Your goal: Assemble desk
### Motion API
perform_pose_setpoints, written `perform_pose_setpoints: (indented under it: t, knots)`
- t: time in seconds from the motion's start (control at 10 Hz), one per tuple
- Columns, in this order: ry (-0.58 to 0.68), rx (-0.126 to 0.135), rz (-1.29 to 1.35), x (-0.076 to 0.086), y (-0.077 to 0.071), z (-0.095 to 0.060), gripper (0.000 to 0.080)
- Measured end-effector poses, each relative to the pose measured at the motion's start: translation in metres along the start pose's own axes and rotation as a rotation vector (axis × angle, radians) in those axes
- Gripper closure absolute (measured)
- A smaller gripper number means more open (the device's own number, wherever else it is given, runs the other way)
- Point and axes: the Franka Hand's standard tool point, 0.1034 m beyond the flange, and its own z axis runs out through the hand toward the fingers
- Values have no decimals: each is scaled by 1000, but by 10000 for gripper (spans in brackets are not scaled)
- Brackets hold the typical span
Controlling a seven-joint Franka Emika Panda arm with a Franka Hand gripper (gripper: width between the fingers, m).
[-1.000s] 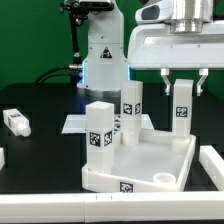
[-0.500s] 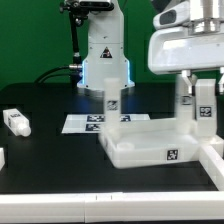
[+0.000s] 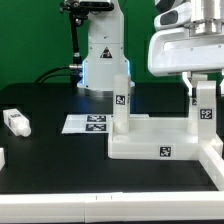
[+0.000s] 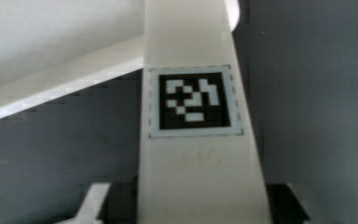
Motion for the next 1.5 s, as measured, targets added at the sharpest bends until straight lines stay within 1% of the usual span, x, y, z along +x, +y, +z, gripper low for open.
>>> perform_pose_setpoints:
  t: [0.2,0.4,0.6,0.7,1.0,1.1,1.2,1.4,1.5]
  knots:
    - [5,-12,-62,8,12,2,514]
    - [21,-31,-108,23,31,6,514]
    - [32,-47,-154,38,44,10,514]
    - [36,-47,-164,42,44,11,514]
    - [73,-36,-176,44,18,18,514]
    - [86,-44,-179,46,15,19,514]
    - [103,-49,-199,47,14,19,514]
    - [113,-47,-201,48,14,19,514]
    - [113,-48,-201,48,14,20,442]
